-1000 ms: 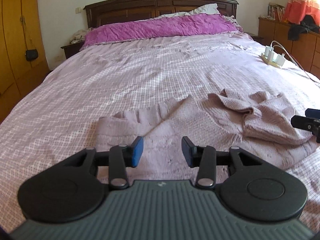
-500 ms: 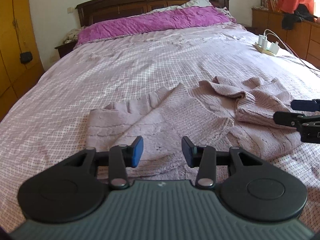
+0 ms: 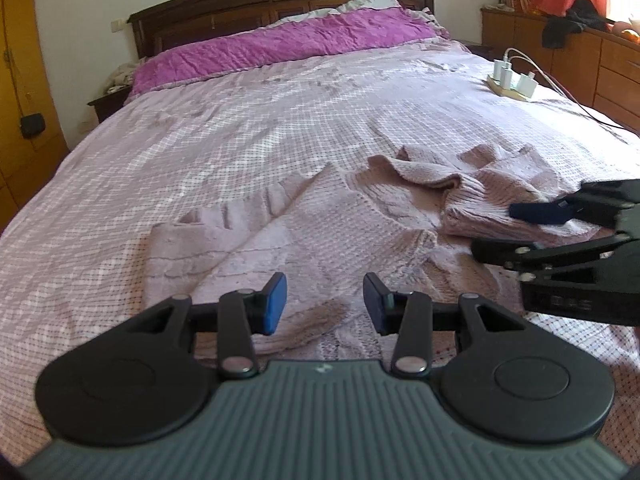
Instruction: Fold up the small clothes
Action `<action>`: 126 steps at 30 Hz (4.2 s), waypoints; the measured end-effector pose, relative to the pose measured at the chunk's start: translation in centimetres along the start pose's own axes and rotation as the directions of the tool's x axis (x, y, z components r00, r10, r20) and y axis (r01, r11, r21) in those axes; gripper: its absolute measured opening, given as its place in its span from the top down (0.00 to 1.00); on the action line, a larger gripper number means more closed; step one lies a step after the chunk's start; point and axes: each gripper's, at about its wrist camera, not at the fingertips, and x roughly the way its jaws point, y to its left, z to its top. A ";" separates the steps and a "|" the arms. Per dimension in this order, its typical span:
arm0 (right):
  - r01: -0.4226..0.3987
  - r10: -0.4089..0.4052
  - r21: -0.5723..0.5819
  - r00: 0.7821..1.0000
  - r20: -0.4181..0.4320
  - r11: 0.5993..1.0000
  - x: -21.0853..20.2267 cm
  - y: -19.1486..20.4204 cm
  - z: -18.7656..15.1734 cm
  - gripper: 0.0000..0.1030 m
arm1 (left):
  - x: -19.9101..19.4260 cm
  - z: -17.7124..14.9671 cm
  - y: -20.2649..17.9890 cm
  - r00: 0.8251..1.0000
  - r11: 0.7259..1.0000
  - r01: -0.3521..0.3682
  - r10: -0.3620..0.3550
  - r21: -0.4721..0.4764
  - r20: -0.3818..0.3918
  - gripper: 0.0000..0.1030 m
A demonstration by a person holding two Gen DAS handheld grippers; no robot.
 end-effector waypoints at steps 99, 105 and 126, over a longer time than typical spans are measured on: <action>0.095 -0.125 0.596 0.992 0.009 0.797 -2.9 -17.8 -1.0 0.22 | 2.0 1.5 12.8 0.995 0.953 -0.069 0.044 -0.294 -0.092 0.42; 0.058 -0.104 0.700 0.994 0.023 0.712 -5.4 -17.5 -3.2 0.18 | 0.0 0.5 10.9 0.994 0.956 -0.081 0.056 -0.283 -0.096 0.21; 0.070 -0.055 0.732 0.997 -0.045 0.678 -6.0 -16.6 -9.0 0.13 | -3.0 -3.1 5.1 0.968 0.960 -0.174 0.125 -0.220 -0.219 0.21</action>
